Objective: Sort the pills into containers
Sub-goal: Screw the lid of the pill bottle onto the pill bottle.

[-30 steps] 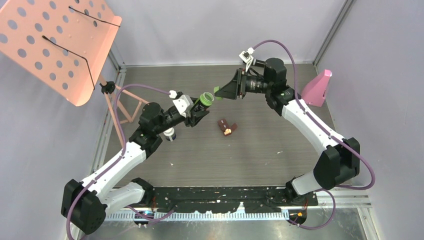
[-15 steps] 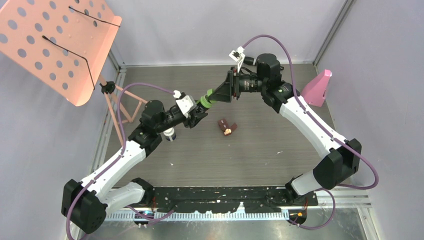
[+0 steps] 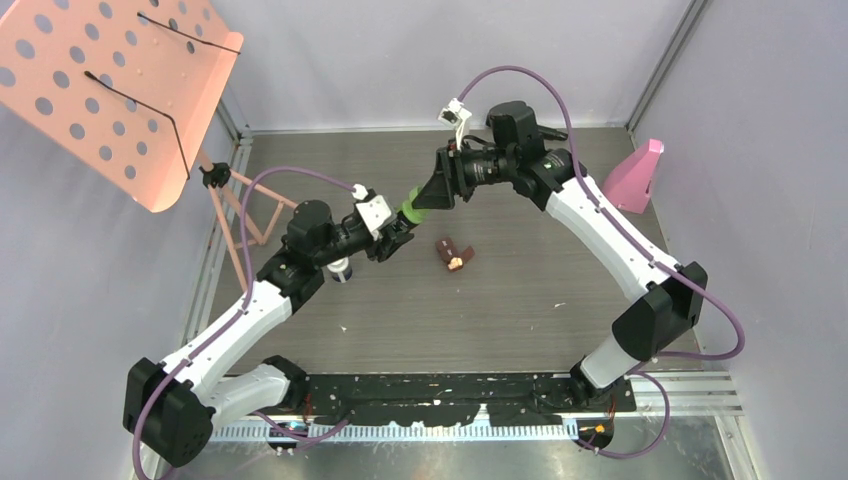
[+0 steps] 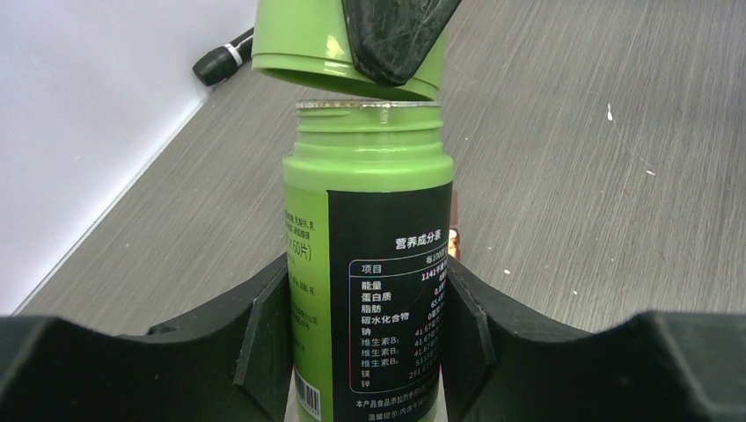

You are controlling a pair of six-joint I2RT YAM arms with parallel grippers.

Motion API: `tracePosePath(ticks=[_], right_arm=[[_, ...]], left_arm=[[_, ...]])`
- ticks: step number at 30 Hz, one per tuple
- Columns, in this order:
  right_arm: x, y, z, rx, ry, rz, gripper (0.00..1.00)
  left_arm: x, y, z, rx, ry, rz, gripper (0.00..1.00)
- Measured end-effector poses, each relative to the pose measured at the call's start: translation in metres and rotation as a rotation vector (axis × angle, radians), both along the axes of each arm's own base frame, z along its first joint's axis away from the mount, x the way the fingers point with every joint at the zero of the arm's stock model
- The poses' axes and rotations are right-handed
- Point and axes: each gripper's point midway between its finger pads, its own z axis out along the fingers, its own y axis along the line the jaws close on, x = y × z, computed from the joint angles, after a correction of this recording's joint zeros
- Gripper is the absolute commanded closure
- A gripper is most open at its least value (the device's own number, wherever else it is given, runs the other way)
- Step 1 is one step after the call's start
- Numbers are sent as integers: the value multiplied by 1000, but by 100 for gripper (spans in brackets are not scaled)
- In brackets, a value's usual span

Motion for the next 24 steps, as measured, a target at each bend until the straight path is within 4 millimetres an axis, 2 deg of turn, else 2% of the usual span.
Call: tracePosePath(ticks=[7, 16, 24], right_arm=[[-1, -1, -5, -49, 13, 20, 61], [-9, -9, -29, -134, 81, 37, 61], [-11, -9, -30, -140, 88, 44, 61]], left_arm=[[0, 1, -2, 14, -9, -3, 100], [4, 6, -10, 23, 1, 31, 100], [5, 6, -10, 19, 3, 39, 100]])
